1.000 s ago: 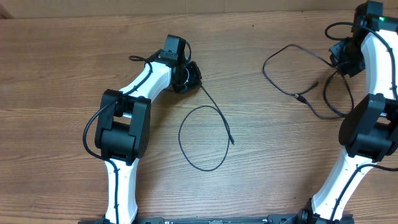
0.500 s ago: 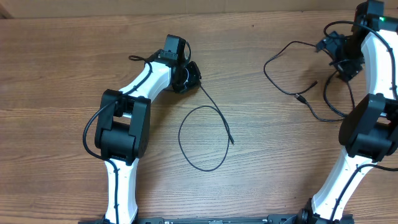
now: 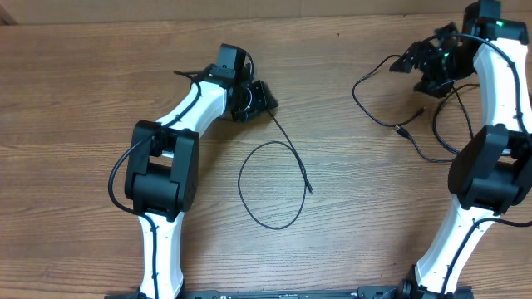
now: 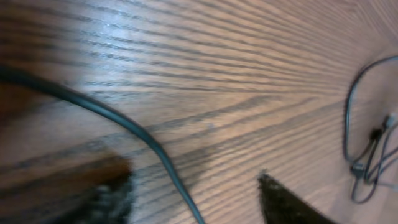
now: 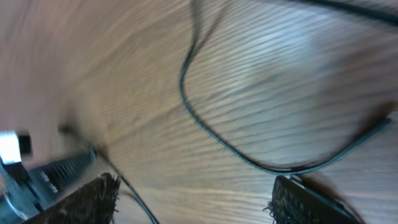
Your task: Untangle cables
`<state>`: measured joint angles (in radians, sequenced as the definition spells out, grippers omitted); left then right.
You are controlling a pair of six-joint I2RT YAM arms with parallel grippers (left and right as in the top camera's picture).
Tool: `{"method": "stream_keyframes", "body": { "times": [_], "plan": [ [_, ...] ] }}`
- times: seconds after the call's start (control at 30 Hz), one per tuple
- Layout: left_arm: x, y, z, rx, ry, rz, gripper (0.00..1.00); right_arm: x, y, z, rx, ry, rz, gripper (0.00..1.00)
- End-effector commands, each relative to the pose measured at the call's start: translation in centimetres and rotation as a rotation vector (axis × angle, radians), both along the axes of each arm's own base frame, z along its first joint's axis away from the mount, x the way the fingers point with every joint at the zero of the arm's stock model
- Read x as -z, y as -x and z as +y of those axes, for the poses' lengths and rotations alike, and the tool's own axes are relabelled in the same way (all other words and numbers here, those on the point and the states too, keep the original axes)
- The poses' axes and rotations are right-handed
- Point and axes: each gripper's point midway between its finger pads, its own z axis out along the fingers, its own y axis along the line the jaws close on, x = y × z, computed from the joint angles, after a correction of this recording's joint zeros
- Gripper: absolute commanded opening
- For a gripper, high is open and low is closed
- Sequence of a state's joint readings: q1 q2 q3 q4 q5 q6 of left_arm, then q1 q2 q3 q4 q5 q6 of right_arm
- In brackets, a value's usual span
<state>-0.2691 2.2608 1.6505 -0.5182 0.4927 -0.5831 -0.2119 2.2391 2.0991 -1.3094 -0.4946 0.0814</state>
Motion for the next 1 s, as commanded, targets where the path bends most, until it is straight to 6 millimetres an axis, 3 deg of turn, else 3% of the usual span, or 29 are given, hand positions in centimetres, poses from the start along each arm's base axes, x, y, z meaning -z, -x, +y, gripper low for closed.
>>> {"method": "stream_keyframes", "body": {
  "times": [0.0,0.1,0.13,0.2,0.33,0.47,0.6,0.77,0.97],
  "plan": [
    [-2.2,-0.7,0.1,0.021,0.047,-0.03,0.8,-0.2,0.3,3.9,-0.271,-0.002,-0.106,0.76],
    [-3.6,-1.3,0.4,0.016,0.031,-0.037,0.88,0.2,0.5,5.9,-0.352,0.048,-0.111,0.78],
    [-4.1,-1.6,0.8,0.006,0.017,-0.036,0.9,0.4,0.5,6.4,-0.369,0.073,-0.108,0.82],
    [-5.1,-2.0,1.7,-0.019,-0.022,-0.031,0.91,0.6,0.5,7.5,-0.399,0.109,-0.105,1.0],
    [-6.8,-2.5,4.2,-0.08,-0.119,-0.014,0.86,0.7,0.9,10.4,-0.464,0.121,-0.113,1.0],
    [-7.3,-2.5,7.1,-0.146,-0.205,0.018,0.87,0.8,1.3,12.8,-0.553,0.144,-0.134,0.93],
    [-6.2,-0.9,10.3,-0.193,-0.311,0.104,1.0,1.0,2.3,15.3,-0.713,0.164,-0.176,0.86],
    [-5.2,1.5,15.5,-0.258,-0.502,0.207,1.0,1.0,3.5,18.0,-0.846,0.17,-0.209,0.79],
    [-5.0,3.2,19.0,-0.289,-0.631,0.272,1.0,1.4,4.5,20.4,-0.934,0.217,-0.217,0.71]
  ]
}}
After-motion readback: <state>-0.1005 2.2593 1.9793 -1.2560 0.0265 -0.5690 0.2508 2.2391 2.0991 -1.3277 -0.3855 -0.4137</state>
